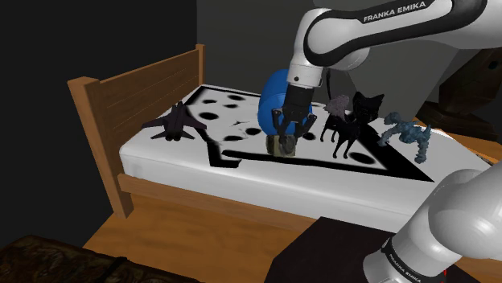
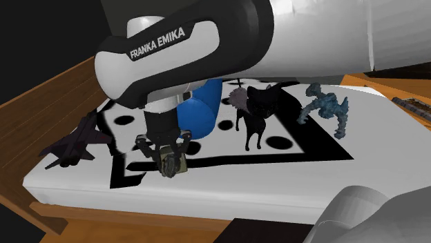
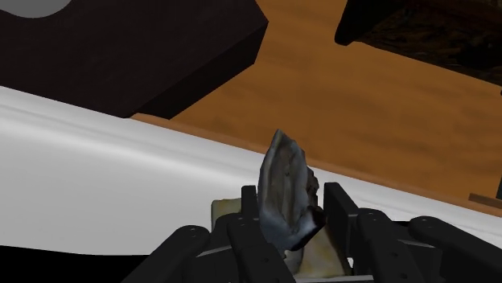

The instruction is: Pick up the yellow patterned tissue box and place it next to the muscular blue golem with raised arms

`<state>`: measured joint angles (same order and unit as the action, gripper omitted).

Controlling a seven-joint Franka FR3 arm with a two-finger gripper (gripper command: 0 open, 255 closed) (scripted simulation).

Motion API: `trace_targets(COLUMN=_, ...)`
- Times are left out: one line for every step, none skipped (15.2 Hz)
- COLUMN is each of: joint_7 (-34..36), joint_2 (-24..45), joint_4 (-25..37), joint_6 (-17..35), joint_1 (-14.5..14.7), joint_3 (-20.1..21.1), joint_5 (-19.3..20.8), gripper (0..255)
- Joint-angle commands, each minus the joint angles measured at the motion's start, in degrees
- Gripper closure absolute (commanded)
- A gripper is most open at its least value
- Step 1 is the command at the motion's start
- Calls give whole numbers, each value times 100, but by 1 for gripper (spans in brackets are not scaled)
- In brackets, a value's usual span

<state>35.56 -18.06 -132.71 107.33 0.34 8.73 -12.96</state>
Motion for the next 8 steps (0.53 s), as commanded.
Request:
trace_targets(joint_7=13, joint_2=-37, joint_4=132, joint_6=-168, joint_1=-9, joint_3=-17, joint_5=16, gripper=255)
trace_targets(joint_7=24, joint_2=-55, joint_4=193, joint_6=-246, joint_1=-11, joint_3=-22, joint_5=20, gripper=255)
trace_targets(joint_7=35, joint_2=-72, joint_4=255, joint_6=-324, joint_1=-12, joint_3=-27, joint_5=25, gripper=255)
trace_targets(joint_7=46, joint_2=-87, joint_4=318, joint_6=-402, joint_1=-14, joint_3=-32, joint_5=30, gripper=255)
trace_targets(joint_7=57, joint_2=-101, joint_4=382, joint_6=-479, joint_1=-16, joint_3=-37, joint_5=34, gripper=255)
trace_targets(joint_7=68, joint_2=-114, joint_4=448, joint_6=-557, joint_1=-17, joint_3=-42, joint_5=38, gripper=255)
trace_targets(joint_7=79, joint_2=-125, joint_4=514, joint_6=-634, joint_1=-19, joint_3=-47, joint_5=43, gripper=255)
trace_targets(joint_7=90, joint_2=-135, joint_4=582, joint_6=-711, joint_1=-20, joint_3=-51, joint_5=47, gripper=255)
